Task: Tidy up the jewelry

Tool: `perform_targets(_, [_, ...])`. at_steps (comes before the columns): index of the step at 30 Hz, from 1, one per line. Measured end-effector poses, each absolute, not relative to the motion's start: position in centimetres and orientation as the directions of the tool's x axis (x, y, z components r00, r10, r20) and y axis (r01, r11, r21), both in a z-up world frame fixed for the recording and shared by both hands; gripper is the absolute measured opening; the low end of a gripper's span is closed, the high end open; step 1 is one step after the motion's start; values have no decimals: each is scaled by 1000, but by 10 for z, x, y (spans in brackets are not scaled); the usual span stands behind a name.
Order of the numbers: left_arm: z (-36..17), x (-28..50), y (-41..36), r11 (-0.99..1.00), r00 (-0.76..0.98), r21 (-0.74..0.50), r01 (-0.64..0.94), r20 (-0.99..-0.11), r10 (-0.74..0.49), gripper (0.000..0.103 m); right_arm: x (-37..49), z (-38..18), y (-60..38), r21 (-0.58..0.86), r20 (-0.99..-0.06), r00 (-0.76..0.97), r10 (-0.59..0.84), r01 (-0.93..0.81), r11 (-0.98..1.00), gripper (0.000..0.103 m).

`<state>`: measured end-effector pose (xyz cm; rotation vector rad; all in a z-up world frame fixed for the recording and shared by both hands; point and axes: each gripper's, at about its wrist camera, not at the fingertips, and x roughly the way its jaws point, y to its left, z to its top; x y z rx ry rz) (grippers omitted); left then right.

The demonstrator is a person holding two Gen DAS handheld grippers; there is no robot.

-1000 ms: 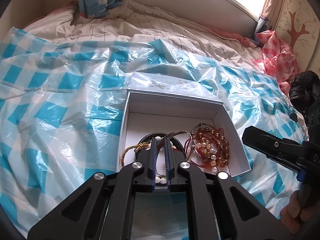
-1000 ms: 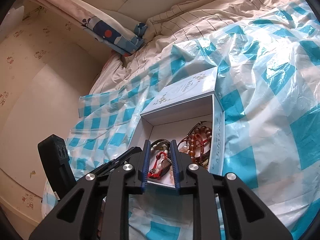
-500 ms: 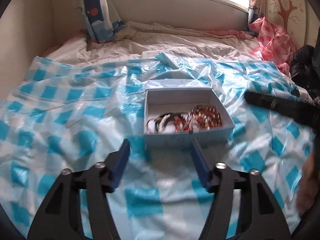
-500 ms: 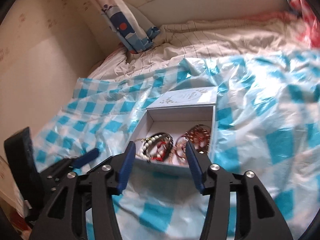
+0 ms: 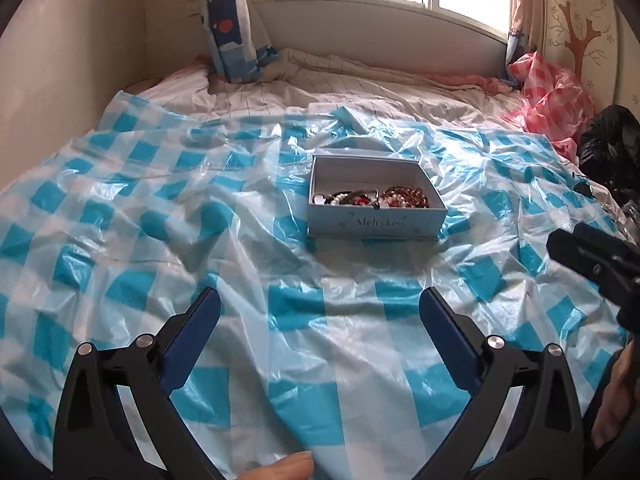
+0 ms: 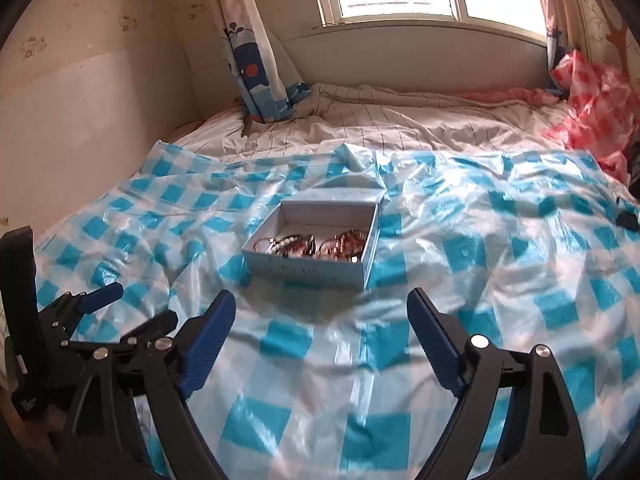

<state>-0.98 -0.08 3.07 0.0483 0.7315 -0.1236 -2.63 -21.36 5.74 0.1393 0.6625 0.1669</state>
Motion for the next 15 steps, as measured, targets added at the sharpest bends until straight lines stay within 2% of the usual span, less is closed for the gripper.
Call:
perform_targets(9, [33,-10,-9,988,757,49,145,-648,-79,95,-31,40,-215,181,-606,776,174,-79,980,85])
perform_targets(15, [32,-6,-14,985,755,71,159,-652,-75,96,-17,30,-215,230,-621,759,195,-61,971,85])
